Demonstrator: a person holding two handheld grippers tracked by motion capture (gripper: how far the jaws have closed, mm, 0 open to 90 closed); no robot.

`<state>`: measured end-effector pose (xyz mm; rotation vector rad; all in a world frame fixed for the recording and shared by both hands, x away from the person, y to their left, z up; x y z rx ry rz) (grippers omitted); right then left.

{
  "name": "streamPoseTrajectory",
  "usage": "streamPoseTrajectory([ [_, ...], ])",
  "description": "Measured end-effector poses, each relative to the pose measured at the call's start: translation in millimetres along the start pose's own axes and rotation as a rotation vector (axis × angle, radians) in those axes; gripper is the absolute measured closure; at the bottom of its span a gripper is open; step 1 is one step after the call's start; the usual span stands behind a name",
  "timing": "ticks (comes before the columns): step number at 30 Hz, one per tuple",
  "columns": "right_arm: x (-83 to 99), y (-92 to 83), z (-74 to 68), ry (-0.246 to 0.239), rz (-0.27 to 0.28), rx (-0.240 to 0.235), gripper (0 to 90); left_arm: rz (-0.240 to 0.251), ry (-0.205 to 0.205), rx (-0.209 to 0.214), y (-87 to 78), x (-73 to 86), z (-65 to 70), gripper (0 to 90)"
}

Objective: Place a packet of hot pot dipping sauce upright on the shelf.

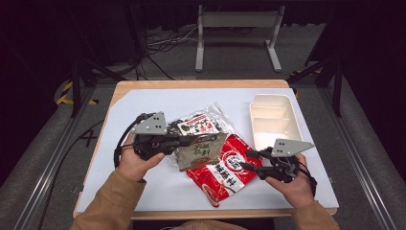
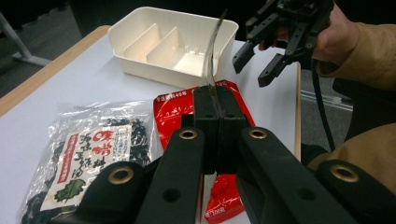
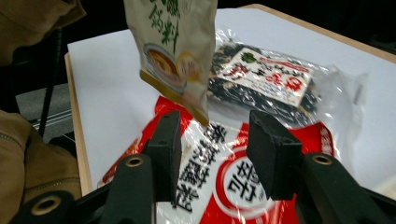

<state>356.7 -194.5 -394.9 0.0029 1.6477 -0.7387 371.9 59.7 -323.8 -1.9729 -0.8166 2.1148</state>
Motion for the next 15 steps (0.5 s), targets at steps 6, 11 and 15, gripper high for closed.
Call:
streamPoseTrajectory([
  [6,-21.2,26.0,-2.7,-0.035,0.033,-0.072,52.3,0.008,-0.004,0.028,4.2,4.1,0.7,89.8],
  [11,-32.5,48.2,-5.2,-0.046,0.038,-0.127,48.5,0.010,-0.002,0.034,5.7,4.8,2.0,89.7],
  [15,-36.2,62.4,-6.2,-0.055,0.041,-0.157,47.4,0.012,0.000,0.034,6.3,5.6,1.8,89.7],
])
Point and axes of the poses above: each handheld gripper's, and its own axes: y roughly forward along the jaws, x roughly out of its underside, z roughly to its right, the point moved 7 cm from there along y, roughly forward along the jaws, and after that the axes turned 1 degree about -x, right-handed, at the moved point
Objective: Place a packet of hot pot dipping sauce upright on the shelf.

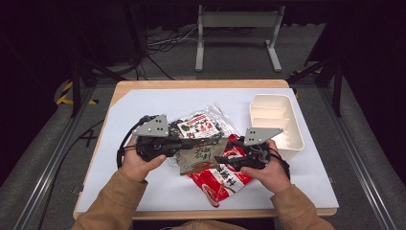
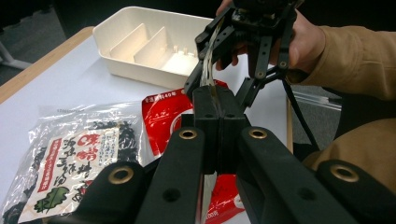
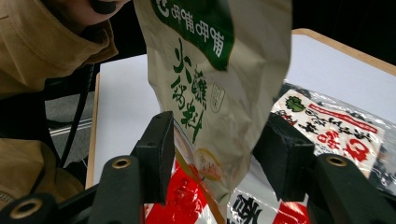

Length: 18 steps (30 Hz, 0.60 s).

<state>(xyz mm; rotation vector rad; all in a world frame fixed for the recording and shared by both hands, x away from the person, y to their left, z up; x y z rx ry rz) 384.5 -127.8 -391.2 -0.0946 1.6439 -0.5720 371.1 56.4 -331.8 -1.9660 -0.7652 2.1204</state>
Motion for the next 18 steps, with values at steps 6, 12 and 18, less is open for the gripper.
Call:
streamPoseTrajectory([
  [6,-3.0,13.4,3.2,-0.014,0.019,-0.040,45.3,0.006,0.002,0.000,1.0,0.6,0.4,89.7],
  [12,-4.0,22.6,2.7,-0.005,0.052,-0.081,45.3,0.014,0.004,0.002,1.2,-0.1,1.8,89.7],
  [18,-3.4,30.8,0.1,0.007,0.089,-0.121,47.4,0.017,0.002,0.004,2.2,0.6,2.6,89.7],
])
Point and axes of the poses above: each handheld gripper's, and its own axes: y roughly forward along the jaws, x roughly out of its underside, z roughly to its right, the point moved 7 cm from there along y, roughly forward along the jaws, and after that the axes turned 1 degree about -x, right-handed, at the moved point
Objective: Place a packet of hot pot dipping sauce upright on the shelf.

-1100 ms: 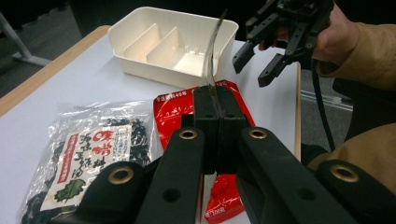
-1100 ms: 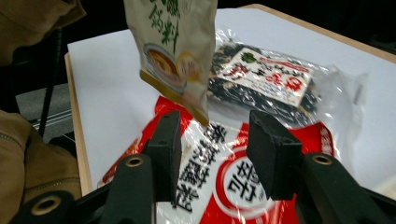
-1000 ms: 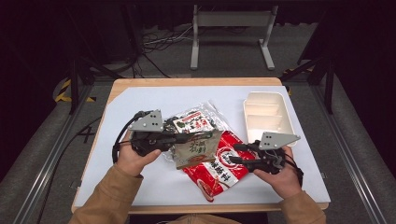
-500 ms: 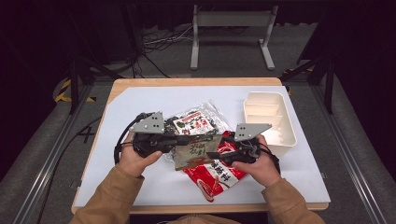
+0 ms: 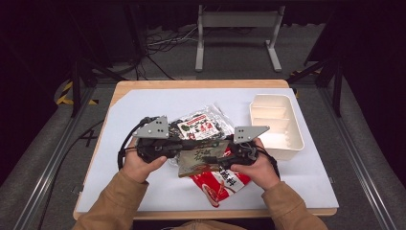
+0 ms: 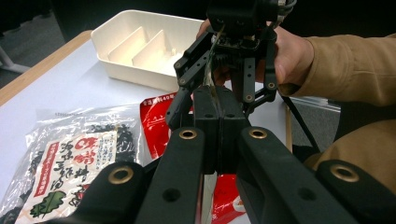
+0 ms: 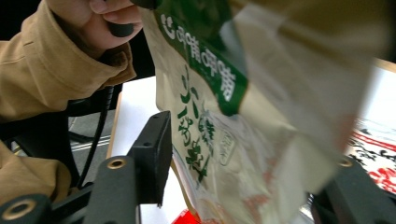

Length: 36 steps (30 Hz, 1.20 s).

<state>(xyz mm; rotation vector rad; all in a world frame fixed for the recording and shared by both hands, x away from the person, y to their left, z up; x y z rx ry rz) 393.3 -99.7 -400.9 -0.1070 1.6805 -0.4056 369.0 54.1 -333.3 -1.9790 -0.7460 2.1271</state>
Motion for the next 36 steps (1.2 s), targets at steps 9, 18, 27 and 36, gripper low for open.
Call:
streamPoseTrajectory([
  [9,3.9,9.7,0.3,0.014,0.012,-0.066,52.7,0.001,-0.003,0.000,1.1,0.8,-0.2,89.7],
  [18,4.5,9.5,-0.3,-0.008,0.050,-0.109,75.6,0.000,-0.003,0.003,0.0,2.1,0.8,89.6],
  [27,3.7,7.8,-3.3,-0.013,0.026,-0.121,85.7,0.001,-0.008,0.000,-0.7,3.4,-0.3,89.3],
  [36,-2.6,1.3,-6.5,-0.015,-0.021,-0.094,88.8,0.012,-0.021,-0.011,-2.9,3.5,-2.6,86.7],
])
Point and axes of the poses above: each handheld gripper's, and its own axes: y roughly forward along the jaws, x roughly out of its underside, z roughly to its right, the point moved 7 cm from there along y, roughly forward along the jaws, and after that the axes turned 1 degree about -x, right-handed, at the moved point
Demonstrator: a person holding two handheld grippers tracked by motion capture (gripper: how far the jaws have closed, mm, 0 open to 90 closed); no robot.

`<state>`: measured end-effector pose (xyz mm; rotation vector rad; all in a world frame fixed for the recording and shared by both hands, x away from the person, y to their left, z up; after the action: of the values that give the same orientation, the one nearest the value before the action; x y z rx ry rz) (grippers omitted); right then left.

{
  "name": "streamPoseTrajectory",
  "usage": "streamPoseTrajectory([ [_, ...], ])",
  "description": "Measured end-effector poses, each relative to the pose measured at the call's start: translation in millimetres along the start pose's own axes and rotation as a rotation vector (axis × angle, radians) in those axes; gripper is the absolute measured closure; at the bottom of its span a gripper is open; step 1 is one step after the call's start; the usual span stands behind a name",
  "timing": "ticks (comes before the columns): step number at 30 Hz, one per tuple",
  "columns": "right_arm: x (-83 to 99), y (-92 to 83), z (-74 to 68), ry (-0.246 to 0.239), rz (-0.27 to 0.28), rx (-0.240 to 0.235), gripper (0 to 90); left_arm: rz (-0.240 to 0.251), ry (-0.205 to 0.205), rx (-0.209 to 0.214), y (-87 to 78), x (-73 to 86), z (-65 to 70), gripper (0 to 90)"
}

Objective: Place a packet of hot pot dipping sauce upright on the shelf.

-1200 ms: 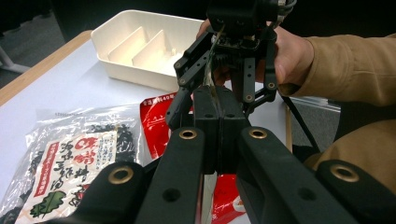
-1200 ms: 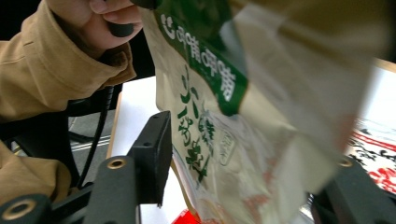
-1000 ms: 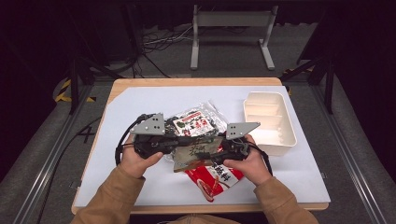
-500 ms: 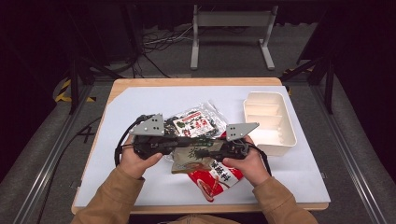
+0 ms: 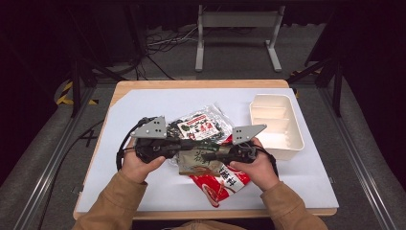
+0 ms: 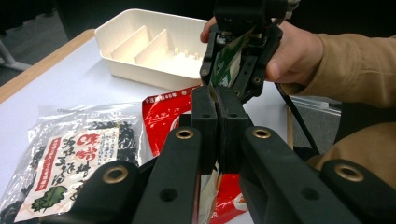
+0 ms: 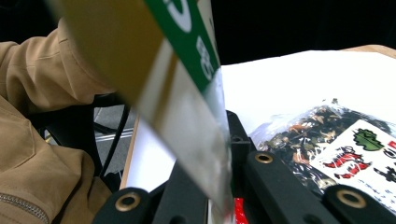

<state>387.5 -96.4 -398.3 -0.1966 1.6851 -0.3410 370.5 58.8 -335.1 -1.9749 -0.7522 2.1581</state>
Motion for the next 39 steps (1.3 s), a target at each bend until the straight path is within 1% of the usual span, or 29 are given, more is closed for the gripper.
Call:
streamPoseTrajectory([
  [2,-0.7,-0.9,-0.1,-0.001,-0.006,0.005,88.9,-0.001,-0.003,0.005,-0.6,0.2,-0.6,85.0],
  [3,-2.8,-3.9,-0.2,-0.002,-0.023,0.014,89.1,0.001,-0.007,0.004,-0.8,0.3,-0.9,84.2],
  [5,-3.4,-5.1,0.1,-0.002,-0.031,0.019,89.2,0.005,-0.012,0.001,-1.3,0.8,-1.9,83.4],
  [6,-5.2,-9.0,1.1,0.000,-0.050,0.030,89.3,0.004,-0.012,-0.004,-1.4,1.4,-2.7,79.2],
  [7,-5.2,-9.0,1.1,0.000,-0.050,0.030,89.3,0.003,-0.011,-0.011,-1.6,1.8,-3.5,79.2],
  [8,-6.9,-13.1,2.3,-0.001,-0.062,0.040,89.3,0.002,-0.011,-0.013,-2.3,2.7,-4.6,73.0],
  [10,-8.4,-17.3,3.5,0.004,-0.069,0.050,89.4,0.003,-0.016,-0.004,-2.9,3.7,-5.3,68.1],
  [11,-8.4,-17.3,3.5,0.004,-0.069,0.050,89.4,0.003,-0.017,-0.008,-3.2,4.3,-5.8,68.1],
  [13,-10.8,-23.0,6.0,0.002,-0.074,0.064,89.3,0.004,-0.019,-0.020,-4.0,5.5,-7.7,61.7],
  [14,-13.0,-28.1,8.4,0.001,-0.081,0.079,89.4,0.005,-0.021,-0.023,-4.3,6.2,-8.6,56.4],
  [15,-13.9,-30.0,9.4,-0.001,-0.083,0.084,89.4,0.009,-0.025,-0.037,-5.4,7.5,-10.9,54.0],
  [16,-15.0,-32.8,10.8,-0.003,-0.088,0.091,89.4,0.013,-0.033,-0.036,-6.2,8.2,-12.0,52.8],
  [17,-16.5,-35.8,12.3,-0.005,-0.091,0.099,89.4,0.016,-0.041,-0.034,-7.2,8.8,-12.9,52.3],
  [18,-16.5,-35.8,12.3,-0.005,-0.091,0.099,89.4,0.016,-0.041,-0.034,-7.2,8.8,-12.9,51.3],
  [19,-20.0,-43.2,16.0,-0.008,-0.094,0.114,89.3,0.015,-0.046,-0.044,-9.7,10.7,-16.0,50.3],
  [20,-20.0,-43.2,16.0,-0.008,-0.094,0.114,89.3,0.015,-0.046,-0.044,-9.7,10.7,-16.0,49.6],
  [26,-29.8,-64.5,29.0,-0.021,-0.101,0.161,89.4,0.013,-0.071,-0.072,-16.7,15.5,-22.7,47.8],
  [29,-33.6,-73.9,34.7,-0.023,-0.104,0.178,89.4,0.013,-0.076,-0.088,-20.4,17.8,-26.3,47.4],
  [33,-38.1,-83.2,40.2,-0.029,-0.105,0.194,89.3,0.015,-0.093,-0.106,-25.3,22.0,-29.9,44.3],
  [34,-39.1,-85.5,41.7,-0.033,-0.108,0.198,89.3,0.014,-0.090,-0.118,-27.0,23.8,-32.0,43.0],
  [36,-41.5,-90.2,44.4,-0.039,-0.114,0.202,89.3,0.014,-0.101,-0.133,-29.7,27.1,-33.7,41.7],
  [37,-42.4,-92.5,45.6,-0.041,-0.118,0.205,89.3,0.014,-0.101,-0.133,-29.7,27.1,-33.7,41.3],
  [39,-43.2,-94.8,46.8,-0.042,-0.122,0.208,89.3,0.013,-0.118,-0.147,-33.3,30.9,-35.7,40.7],
])
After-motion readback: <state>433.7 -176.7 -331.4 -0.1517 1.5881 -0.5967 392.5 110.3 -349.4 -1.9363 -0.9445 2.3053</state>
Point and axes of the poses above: each handheld gripper's, and its own axes: y roughly forward along the jaws, x roughly out of its underside, z roughly to its right, the point moved 7 cm from there along y, roughly forward along the jaws, and after that the axes turned 1 degree about -x, right-handed, at the moved point
